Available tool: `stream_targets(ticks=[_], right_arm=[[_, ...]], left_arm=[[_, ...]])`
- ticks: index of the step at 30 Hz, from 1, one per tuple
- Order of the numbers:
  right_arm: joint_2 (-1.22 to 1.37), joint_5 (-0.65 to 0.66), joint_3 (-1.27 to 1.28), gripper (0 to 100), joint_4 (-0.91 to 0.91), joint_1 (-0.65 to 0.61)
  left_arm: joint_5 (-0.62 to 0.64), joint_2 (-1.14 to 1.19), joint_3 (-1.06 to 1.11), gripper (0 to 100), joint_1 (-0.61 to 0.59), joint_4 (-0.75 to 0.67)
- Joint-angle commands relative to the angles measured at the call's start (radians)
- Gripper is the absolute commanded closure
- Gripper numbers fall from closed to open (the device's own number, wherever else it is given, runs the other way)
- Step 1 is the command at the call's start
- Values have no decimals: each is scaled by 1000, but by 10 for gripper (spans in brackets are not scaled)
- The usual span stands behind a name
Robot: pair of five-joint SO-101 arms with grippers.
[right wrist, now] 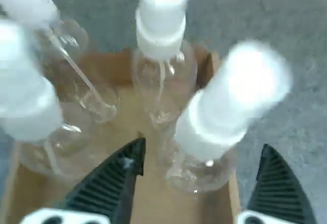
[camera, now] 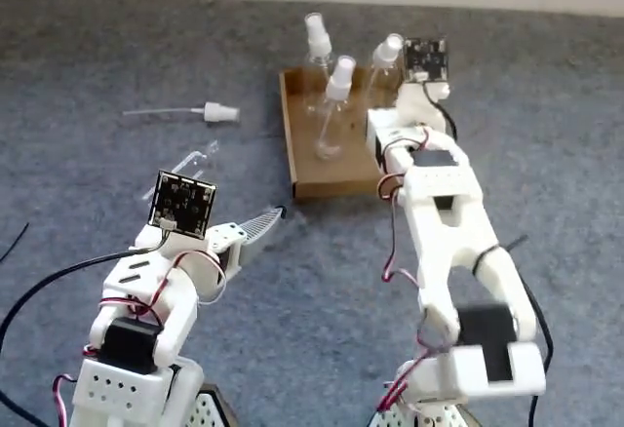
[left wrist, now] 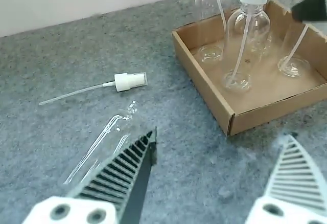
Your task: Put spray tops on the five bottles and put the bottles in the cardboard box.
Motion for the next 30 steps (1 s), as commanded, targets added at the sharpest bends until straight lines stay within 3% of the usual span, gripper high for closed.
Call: stream_targets(ticks=[1,9,15,19,22,26,30], right_arm=[[-191,-5,-21,721,94,-2],[-464,-8,-21,721,317,-42],[-507,-6,-22,721,472,-325],[-417,-14,-31,721,461,-535],[-291,-121,-96,721,414,-624],[-85,-255,-265,721,403,-659],[-4,-253,-395,724,499,-628]], left_arm=[[9,1,-5,671,-13,-32],[9,-4,-15,671,-47,-31],[9,47,-166,671,-412,12],[-106,208,-278,671,-659,52],[-157,372,-397,671,-814,54],[-241,587,-561,671,-920,54],[-305,796,-705,671,-911,54]])
